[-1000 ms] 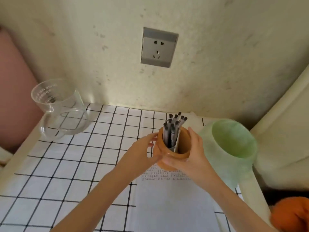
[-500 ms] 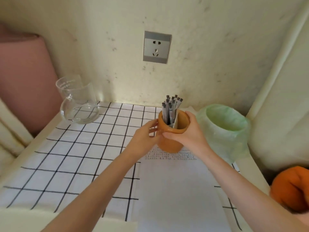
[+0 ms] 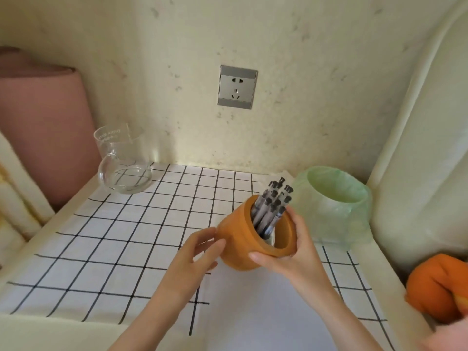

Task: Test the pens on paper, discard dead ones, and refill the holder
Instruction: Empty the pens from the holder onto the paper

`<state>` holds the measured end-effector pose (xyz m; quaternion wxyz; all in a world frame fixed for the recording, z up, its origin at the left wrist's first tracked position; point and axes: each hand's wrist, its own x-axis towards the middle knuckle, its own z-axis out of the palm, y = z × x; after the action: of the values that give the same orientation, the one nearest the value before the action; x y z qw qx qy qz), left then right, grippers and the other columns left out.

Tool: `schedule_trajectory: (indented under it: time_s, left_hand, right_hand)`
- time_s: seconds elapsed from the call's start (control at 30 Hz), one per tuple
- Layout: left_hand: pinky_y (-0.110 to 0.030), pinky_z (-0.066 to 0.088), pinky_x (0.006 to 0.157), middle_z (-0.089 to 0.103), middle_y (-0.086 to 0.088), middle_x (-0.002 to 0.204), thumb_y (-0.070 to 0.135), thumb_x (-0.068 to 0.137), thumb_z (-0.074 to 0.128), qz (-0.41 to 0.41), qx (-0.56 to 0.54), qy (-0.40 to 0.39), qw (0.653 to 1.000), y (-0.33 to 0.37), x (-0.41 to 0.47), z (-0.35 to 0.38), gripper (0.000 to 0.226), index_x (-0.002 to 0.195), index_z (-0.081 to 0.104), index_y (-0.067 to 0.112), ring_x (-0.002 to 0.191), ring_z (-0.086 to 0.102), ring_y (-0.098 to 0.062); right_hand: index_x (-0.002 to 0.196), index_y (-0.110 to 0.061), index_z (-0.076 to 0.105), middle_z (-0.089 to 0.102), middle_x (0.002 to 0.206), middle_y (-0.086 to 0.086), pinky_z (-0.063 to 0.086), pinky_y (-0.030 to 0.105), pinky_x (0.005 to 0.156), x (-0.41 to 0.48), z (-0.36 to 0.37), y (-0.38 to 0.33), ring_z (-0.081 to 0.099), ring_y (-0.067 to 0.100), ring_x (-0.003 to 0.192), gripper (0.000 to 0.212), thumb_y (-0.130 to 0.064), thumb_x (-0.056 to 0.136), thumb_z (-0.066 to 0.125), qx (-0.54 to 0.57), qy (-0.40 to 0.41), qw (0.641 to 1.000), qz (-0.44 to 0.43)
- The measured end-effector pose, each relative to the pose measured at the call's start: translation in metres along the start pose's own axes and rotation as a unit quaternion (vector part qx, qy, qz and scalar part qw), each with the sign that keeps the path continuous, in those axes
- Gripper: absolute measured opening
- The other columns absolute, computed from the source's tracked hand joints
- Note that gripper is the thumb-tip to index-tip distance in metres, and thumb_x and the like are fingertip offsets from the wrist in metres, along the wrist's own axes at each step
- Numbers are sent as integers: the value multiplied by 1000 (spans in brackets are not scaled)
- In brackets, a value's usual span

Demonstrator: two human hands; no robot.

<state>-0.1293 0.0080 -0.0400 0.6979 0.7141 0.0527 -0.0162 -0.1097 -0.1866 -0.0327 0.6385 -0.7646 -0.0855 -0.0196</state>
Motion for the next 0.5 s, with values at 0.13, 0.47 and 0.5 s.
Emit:
schedule_trajectory:
  time_s: [0.13, 0.47, 0.5]
  left_hand:
    - [-27, 57, 72, 51, 4, 128, 59, 69, 65, -90, -87, -50, 991, 8, 7, 1, 71, 131, 39, 33, 111, 56, -13]
    - [-56, 51, 82, 59, -21, 124, 60, 76, 55, -273, -362, -182, 872, 8, 13, -20, 60, 123, 58, 22, 107, 59, -44]
    - [-57, 50, 84, 59, -22, 123, 59, 75, 56, -283, -367, -183, 867, 9, 14, -19, 60, 123, 58, 22, 107, 59, -45]
  right_hand:
    - [136, -39, 34, 51, 135, -15, 42, 38, 105, 2, 8, 7, 49, 4, 125, 107, -32, 47, 91, 21, -23, 999, -26]
    - [124, -40, 49, 63, 121, -10, 53, 26, 84, 8, 10, 4, 60, 10, 114, 97, -40, 39, 94, 114, -128, 985, 2]
    - [125, -36, 48, 64, 120, -11, 53, 24, 82, 8, 10, 2, 60, 9, 112, 98, -40, 39, 94, 119, -136, 983, 8]
